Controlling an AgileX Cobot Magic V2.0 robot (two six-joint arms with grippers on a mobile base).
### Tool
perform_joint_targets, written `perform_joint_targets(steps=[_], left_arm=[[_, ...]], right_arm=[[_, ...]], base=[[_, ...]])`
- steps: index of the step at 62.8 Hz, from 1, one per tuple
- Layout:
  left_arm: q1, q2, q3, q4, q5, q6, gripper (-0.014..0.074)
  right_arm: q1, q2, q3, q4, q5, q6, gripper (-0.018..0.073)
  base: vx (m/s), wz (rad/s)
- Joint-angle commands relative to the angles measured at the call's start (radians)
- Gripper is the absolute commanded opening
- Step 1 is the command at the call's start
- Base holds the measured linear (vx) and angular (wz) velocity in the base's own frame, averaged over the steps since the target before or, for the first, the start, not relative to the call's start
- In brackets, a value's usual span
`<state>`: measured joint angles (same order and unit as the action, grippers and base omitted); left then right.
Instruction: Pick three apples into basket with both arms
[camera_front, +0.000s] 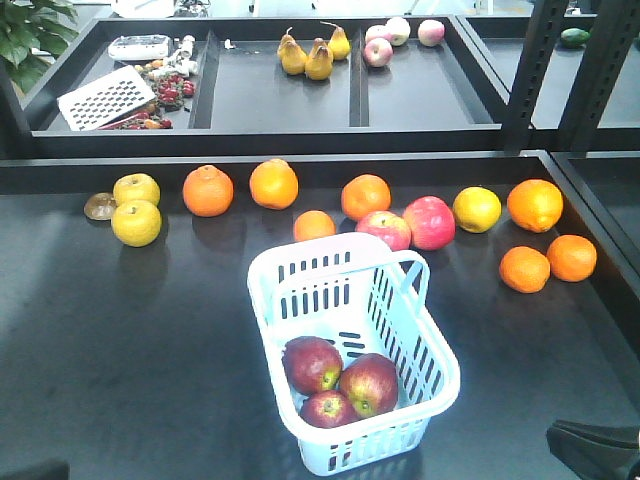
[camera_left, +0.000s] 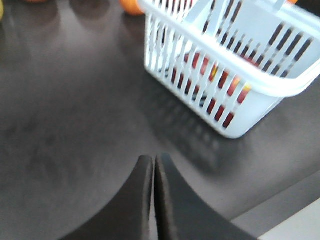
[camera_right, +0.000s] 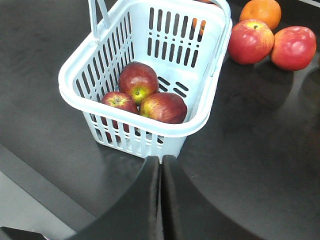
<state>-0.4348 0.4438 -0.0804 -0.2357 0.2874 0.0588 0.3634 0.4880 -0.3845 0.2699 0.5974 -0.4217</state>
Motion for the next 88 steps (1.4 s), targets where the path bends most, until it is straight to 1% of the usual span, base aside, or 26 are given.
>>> perform_joint_targets(steps=[1,5,10,14,21,24,28,40,47,56,60,66,77,88], left_arm=[[-0.002,-0.014,0.034,-0.004,-0.120,-0.016,-0.0006],[-0.002,-0.041,0.077,-0.002,-0.148,-0.030,-0.0006],[-0.002,-0.087,0.115,0.006,-0.202,-0.069,-0.0006],[-0.002,-0.126,0.111,0.067,-0.195,-0.103,-0.0006],[0.002,-0.190,0.112,0.199,-0.210,-0.162,-0.0006],[0.016,-0.220,0.112,0.236,-0.209,-0.181,-0.0006],[0.053,-0.247,0.112,0.258,-0.196,-0.198,-0.0006],[0.205,-0.332,0.112,0.303,-0.177,-0.197,-0.0006],[0.286,-0.392,0.112,0.310,-0.175,-0.197,-0.0006],[0.360,-0.475,0.113,0.320,-0.162,-0.196,-0.0006],[0.388,-0.470,0.113,0.331,-0.168,-0.194,-0.0006],[0.417,-0.473,0.113,0.333,-0.172,-0.195,-0.0006],[0.449,-0.473,0.113,0.336,-0.208,-0.194,-0.0006],[0.456,-0.473,0.113,0.321,-0.210,-0.197,-0.0006]], right_arm=[[-0.003,0.002,-0.023,0.004,-0.060,0.003,-0.0004],[-0.003,0.002,-0.023,0.004,-0.060,0.003,-0.0004],[-0.003,0.002,-0.023,0.004,-0.060,0.003,-0.0004],[-0.003,0.002,-0.023,0.004,-0.060,0.003,-0.0004],[-0.003,0.002,-0.023,0.004,-0.060,0.003,-0.0004],[-0.003,0.002,-0.023,0.004,-0.060,0.003,-0.0004],[-0.003,0.002,-0.023,0.004,-0.060,0.003,-0.0004],[-0.003,0.002,-0.023,0.004,-0.060,0.003,-0.0004],[-0.003,0.002,-0.023,0.004,-0.060,0.003,-0.0004],[-0.003,0.002,-0.023,0.004,-0.060,0.003,-0.0004],[-0.003,0.002,-0.023,0.004,-0.058,0.003,-0.0004],[-0.003,0.002,-0.023,0.004,-0.057,0.003,-0.0004],[-0.003,0.002,-0.023,0.004,-0.056,0.003,-0.0004],[-0.003,0.002,-0.023,0.004,-0.055,0.003,-0.0004]], base=[[0.00,0.00],[0.00,0.00],[0.00,0.00],[0.00,0.00],[0.00,0.00],[0.00,0.00],[0.00,0.00],[0.00,0.00],[0.00,0.00],[0.00,0.00],[0.00,0.00],[0.00,0.00],[0.00,0.00],[0.00,0.00]])
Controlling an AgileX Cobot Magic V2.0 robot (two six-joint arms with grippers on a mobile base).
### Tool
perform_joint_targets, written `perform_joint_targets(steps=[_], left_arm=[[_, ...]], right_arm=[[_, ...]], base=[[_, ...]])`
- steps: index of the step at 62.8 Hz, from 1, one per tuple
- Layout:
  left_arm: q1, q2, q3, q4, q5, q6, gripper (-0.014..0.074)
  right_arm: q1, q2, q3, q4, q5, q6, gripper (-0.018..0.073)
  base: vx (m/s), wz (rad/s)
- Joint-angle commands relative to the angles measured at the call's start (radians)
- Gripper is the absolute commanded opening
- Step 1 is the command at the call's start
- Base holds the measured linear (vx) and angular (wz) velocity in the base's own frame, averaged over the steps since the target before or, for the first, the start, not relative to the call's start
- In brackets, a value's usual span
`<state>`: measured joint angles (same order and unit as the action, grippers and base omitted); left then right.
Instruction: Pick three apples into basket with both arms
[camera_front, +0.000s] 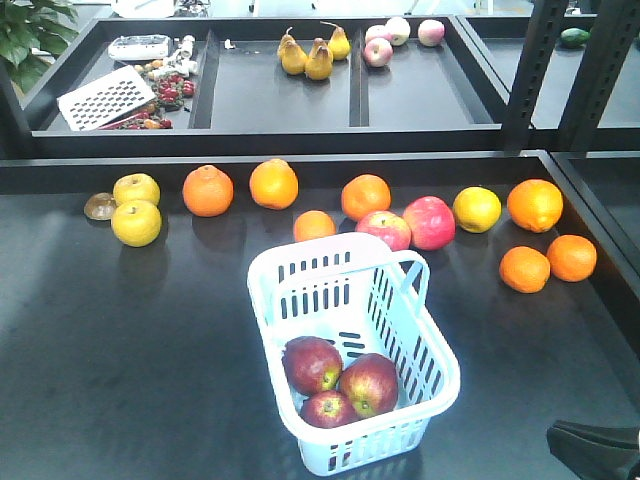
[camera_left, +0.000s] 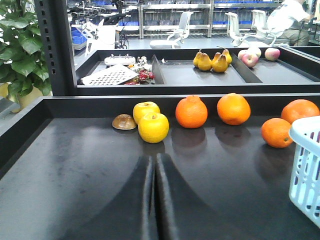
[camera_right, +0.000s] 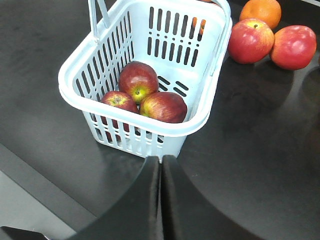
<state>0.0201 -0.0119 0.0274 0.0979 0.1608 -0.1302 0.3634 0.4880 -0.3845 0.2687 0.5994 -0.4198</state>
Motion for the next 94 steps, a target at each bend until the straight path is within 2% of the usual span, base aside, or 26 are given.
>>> perform_joint_targets(steps=[1,63,68,74,82,89,94], left_arm=[[0.001,-0.017,0.005,-0.015,-0.084,-0.008,-0.0006],[0.001,-0.016,0.004,-0.015,-0.084,-0.008,-0.0006],[0.001,-0.016,0.004,-0.015,-0.084,-0.008,-0.0006],[0.001,-0.016,0.004,-0.015,-0.084,-0.008,-0.0006],[0.001,-0.016,0.004,-0.015,-0.084,-0.008,-0.0006],[0.001,-0.016,0.004,-0.015,-0.084,-0.008,-0.0006],[0.001,-0.016,0.004,-0.015,-0.084,-0.008,-0.0006]], right_arm=[[-0.003,0.002,-0.023,0.005,-0.057,0.001,-0.0004],[-0.003,0.002,-0.014,0.001,-0.055,0.000,-0.0004],[-0.003,0.002,0.025,-0.007,-0.110,0.004,-0.0004],[-0.003,0.002,0.119,-0.009,-0.259,0.081,-0.0004],[-0.003,-0.032,0.250,-0.083,-0.440,0.303,-0.0004],[-0.010,-0.095,0.340,-0.189,-0.520,0.450,-0.0004],[-0.059,-0.150,0.391,-0.197,-0.533,0.520,-0.0004]], base=[[0.00,0.00],[0.00,0.00],[0.00,0.00],[0.00,0.00],[0.00,0.00],[0.00,0.00],[0.00,0.00]])
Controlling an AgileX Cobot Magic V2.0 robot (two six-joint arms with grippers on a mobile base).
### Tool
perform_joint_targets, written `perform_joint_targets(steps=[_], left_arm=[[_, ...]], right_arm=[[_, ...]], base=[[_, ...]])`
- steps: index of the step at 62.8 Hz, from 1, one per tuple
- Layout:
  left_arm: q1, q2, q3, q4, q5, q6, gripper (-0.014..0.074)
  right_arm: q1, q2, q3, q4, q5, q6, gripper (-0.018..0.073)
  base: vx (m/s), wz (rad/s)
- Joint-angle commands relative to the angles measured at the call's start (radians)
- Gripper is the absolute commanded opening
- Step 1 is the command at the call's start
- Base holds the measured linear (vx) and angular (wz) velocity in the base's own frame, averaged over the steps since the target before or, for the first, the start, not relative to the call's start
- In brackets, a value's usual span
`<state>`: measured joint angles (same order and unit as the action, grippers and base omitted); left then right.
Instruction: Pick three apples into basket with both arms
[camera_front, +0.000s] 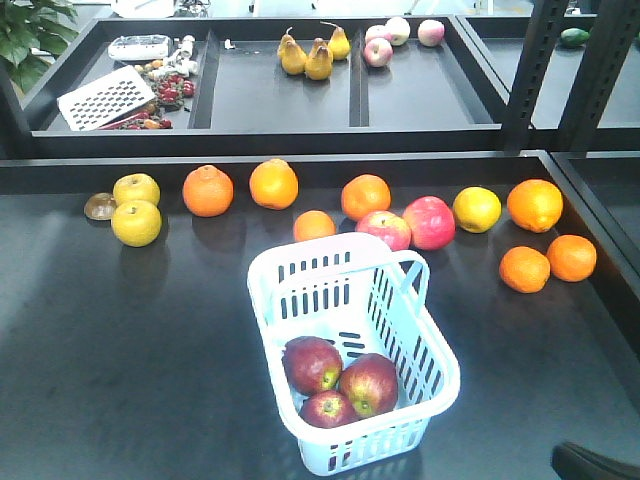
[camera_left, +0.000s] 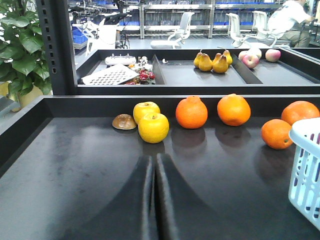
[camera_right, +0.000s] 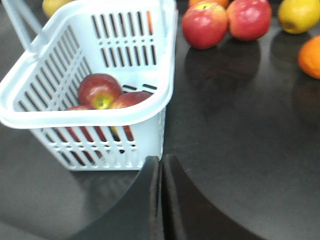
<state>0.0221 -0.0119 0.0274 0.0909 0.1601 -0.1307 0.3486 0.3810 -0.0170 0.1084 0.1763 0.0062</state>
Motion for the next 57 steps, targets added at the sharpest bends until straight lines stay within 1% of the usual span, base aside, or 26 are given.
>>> perform_joint_targets(steps=[1,6,9,18,24,30,57], left_arm=[[-0.001,-0.016,0.004,-0.008,-0.083,-0.007,-0.0006],[-0.001,-0.016,0.004,-0.008,-0.083,-0.007,-0.0006],[-0.001,-0.016,0.004,-0.008,-0.083,-0.007,-0.0006],[-0.001,-0.016,0.004,-0.008,-0.083,-0.007,-0.0006],[-0.001,-0.015,0.004,-0.008,-0.083,-0.007,-0.0006],[-0.001,-0.016,0.004,-0.008,-0.082,-0.007,-0.0006],[-0.001,-0.016,0.004,-0.008,-0.082,-0.007,-0.0006]], right_arm=[[-0.062,-0.060,0.035,-0.037,-0.110,0.108,-0.0004],[-0.136,-0.134,0.060,-0.049,-0.092,0.128,-0.0004],[-0.182,-0.181,0.057,-0.077,-0.071,0.128,-0.0004],[-0.297,-0.330,0.057,-0.152,-0.070,0.128,-0.0004],[-0.361,-0.409,0.059,-0.159,-0.075,0.128,-0.0004],[-0.387,-0.406,0.059,-0.163,-0.079,0.127,-0.0004],[-0.387,-0.406,0.059,-0.167,-0.148,0.120,-0.0004]], base=[[0.00,0.00],[0.00,0.00],[0.00,0.00],[0.00,0.00],[0.00,0.00],[0.00,0.00],[0.00,0.00]])
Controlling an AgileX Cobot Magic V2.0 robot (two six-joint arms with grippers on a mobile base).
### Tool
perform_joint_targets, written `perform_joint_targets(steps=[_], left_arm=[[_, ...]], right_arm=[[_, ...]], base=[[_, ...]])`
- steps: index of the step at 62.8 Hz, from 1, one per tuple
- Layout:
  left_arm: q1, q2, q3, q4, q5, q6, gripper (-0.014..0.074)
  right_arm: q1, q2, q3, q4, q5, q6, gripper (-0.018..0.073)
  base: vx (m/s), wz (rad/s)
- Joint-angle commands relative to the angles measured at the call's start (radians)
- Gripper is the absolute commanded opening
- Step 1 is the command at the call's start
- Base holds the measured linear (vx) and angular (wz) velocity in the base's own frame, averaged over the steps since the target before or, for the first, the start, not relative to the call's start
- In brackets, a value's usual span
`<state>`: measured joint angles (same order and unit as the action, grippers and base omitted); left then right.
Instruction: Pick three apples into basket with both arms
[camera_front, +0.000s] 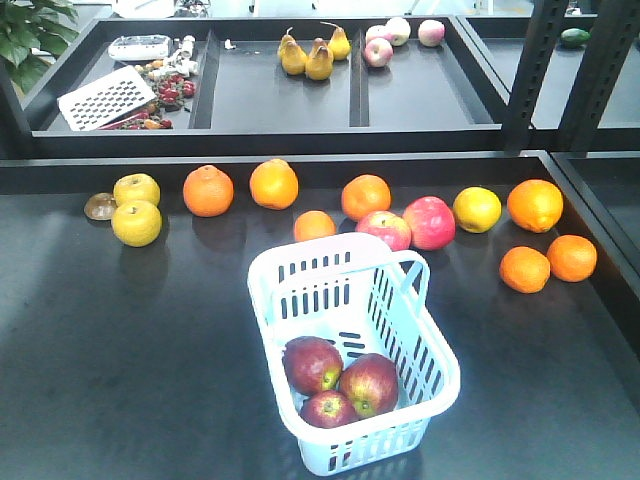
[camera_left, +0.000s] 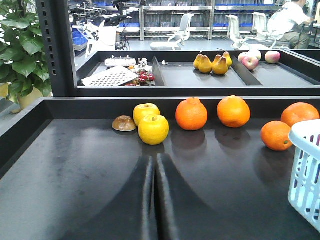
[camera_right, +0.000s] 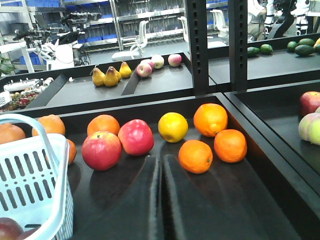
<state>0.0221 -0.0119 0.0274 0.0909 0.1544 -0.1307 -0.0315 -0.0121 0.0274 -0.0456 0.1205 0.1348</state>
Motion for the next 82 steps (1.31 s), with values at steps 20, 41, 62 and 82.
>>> perform_joint_targets(steps=[20,41,62,82], left_arm=[[-0.001,-0.016,0.004,-0.008,-0.076,-0.007,-0.0006],[-0.001,-0.016,0.004,-0.008,-0.076,-0.007,-0.0006],[-0.001,-0.016,0.004,-0.008,-0.076,-0.007,-0.0006],[-0.001,-0.016,0.004,-0.008,-0.076,-0.007,-0.0006]], right_arm=[[-0.007,-0.013,0.013,-0.011,-0.107,-0.009,-0.0004],[-0.007,-0.013,0.013,-0.011,-0.107,-0.009,-0.0004],[-0.007,-0.013,0.013,-0.011,-0.107,-0.009,-0.0004],[-0.007,-0.013,0.013,-0.011,-0.107,-0.009,-0.0004]], base=[[0.00,0.00],[0.00,0.00],[0.00,0.00],[0.00,0.00]])
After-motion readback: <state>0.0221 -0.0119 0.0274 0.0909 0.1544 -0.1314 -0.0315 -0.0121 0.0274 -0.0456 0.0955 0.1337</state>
